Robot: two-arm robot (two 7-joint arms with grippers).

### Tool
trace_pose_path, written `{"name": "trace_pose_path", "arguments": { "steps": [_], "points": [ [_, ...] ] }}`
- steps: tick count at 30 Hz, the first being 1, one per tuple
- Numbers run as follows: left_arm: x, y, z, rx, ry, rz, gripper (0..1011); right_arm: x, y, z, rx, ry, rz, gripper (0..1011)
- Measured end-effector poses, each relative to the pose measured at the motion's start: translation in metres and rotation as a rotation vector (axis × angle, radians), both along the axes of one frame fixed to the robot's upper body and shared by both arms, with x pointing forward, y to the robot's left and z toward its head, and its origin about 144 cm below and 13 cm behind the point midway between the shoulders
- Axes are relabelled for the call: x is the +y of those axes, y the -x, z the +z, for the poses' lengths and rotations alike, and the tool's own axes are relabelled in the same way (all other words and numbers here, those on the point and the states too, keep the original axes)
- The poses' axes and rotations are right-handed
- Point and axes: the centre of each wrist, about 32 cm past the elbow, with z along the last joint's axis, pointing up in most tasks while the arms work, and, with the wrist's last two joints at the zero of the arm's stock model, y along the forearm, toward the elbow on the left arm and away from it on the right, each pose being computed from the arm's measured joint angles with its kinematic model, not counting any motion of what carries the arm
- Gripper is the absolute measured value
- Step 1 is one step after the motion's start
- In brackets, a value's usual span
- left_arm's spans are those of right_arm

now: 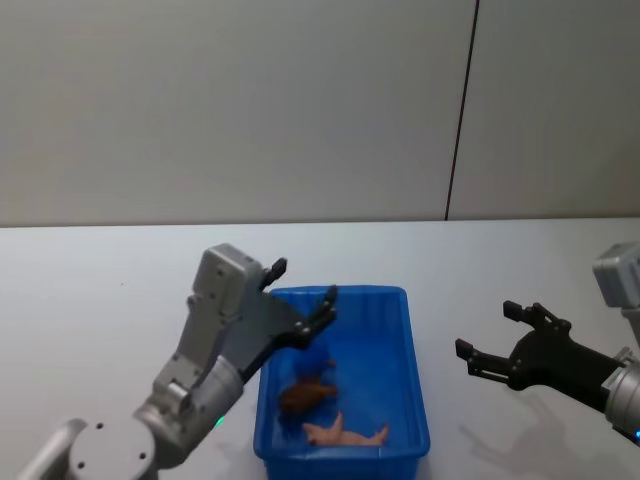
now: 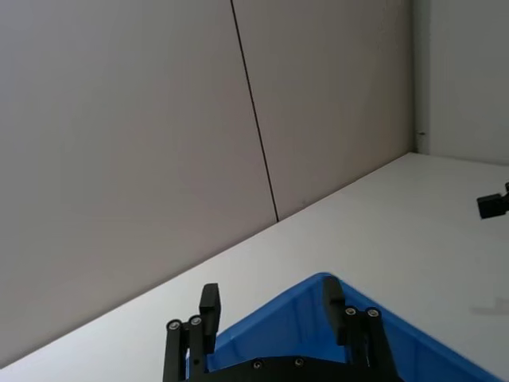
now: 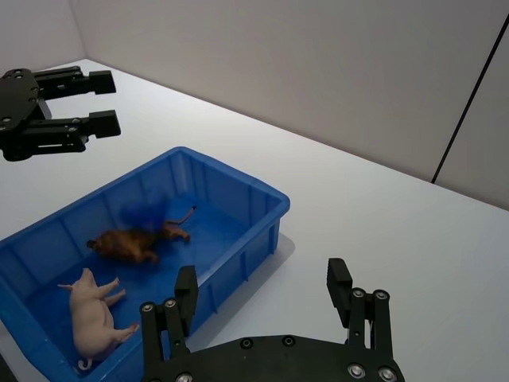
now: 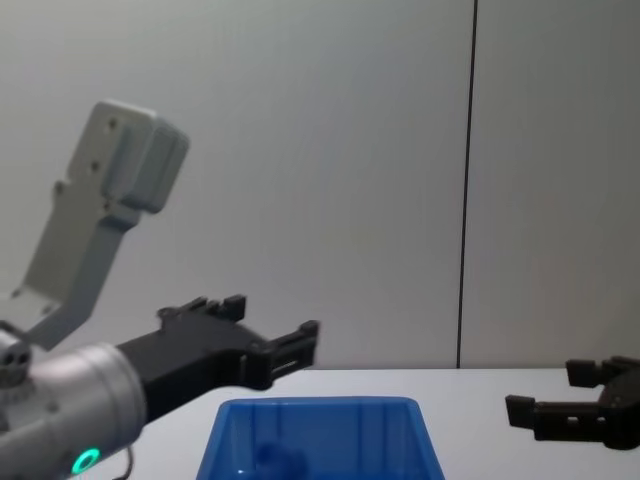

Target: Pick up the two dolls from the table and place them into the box.

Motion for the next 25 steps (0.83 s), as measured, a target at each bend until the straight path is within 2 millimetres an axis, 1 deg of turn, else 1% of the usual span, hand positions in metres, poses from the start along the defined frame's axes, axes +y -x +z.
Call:
{"name": "trace_pose_path", "arguments": {
  "steps": [1,2,4,5,6,7,9,25],
  "points": [
    [-0.003,-0.002,0.002,-0.008,0.004,-0.01,810,0.0,0.0,0.0,0.0,0.0,0.0,1001],
    [-0.004,-0.003,0.002,-0.011,0.004,-0.013,829,0.0,0.0,0.0,0.0,0.0,0.0,1001],
    [-0.008,-0.005,0.005,-0.021,0.008,-0.025,902,0.0,0.0,0.0,0.0,0.0,0.0,1001],
    [-0.009,-0.006,0.005,-0.023,0.009,-0.028,914,0.0,0.0,0.0,0.0,0.0,0.0,1001],
    [-0.01,-0.006,0.006,-0.026,0.01,-0.031,949,0.0,0.0,0.0,0.0,0.0,0.0,1001],
    [-0.012,-0.007,0.007,-0.032,0.012,-0.036,949,0.0,0.0,0.0,0.0,0.0,0.0,1001],
    [-0.014,-0.009,0.009,-0.039,0.014,-0.041,1003,0.0,0.0,0.0,0.0,0.0,0.0,1001],
    [-0.017,-0.012,0.015,-0.08,0.024,-0.049,1003,0.0,0.0,0.0,0.0,0.0,0.0,1001]
  ]
}}
